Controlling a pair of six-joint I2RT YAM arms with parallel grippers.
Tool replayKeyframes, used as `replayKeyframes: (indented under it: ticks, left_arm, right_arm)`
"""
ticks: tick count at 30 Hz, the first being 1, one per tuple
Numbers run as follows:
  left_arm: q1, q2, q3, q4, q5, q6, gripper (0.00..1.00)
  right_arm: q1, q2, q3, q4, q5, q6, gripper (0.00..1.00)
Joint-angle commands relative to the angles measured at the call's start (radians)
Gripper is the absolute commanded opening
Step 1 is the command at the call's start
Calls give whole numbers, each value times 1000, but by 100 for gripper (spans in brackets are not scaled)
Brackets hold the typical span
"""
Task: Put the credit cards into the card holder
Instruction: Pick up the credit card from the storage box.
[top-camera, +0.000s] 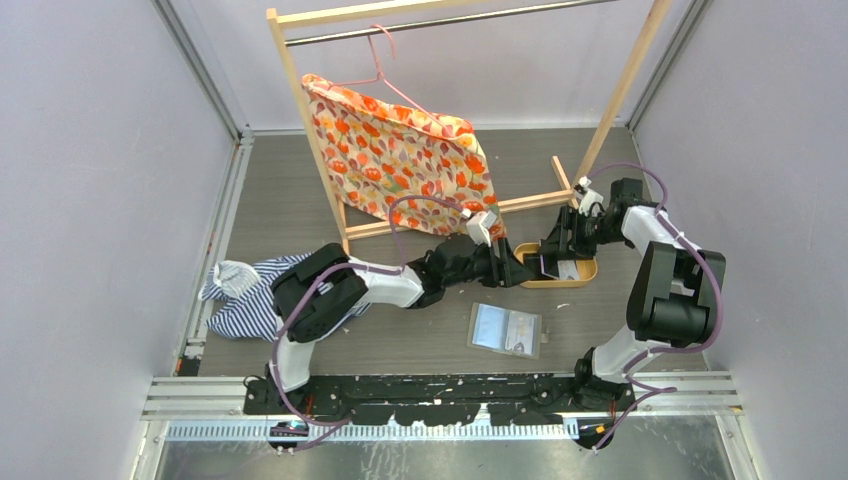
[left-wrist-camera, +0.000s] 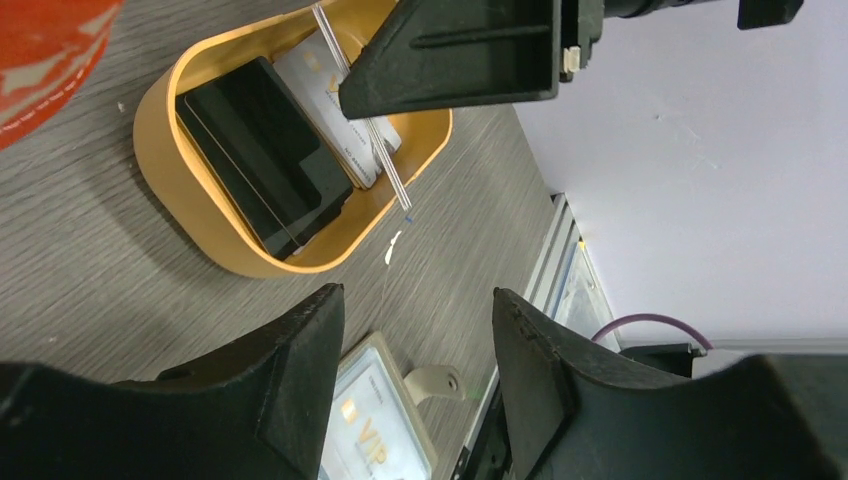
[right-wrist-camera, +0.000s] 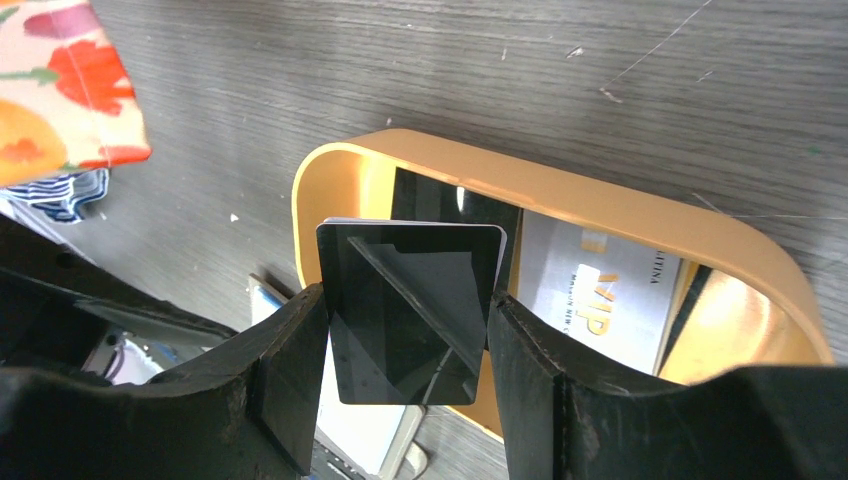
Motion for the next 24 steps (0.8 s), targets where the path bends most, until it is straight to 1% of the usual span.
replayKeyframes:
  ticks: [1,10,24]
  left_arm:
    - [-3,42,63,63,-14,-30,56]
    - [3,133,139,68,10,-51,53]
    - [15,183,181,74,29,-67,51]
  right_arm:
    - [-9,0,39,-16,-79,14,36]
    - [-16,13,47,-39,-125,1,36]
    - [-20,21,50,-48,-143,-5,36]
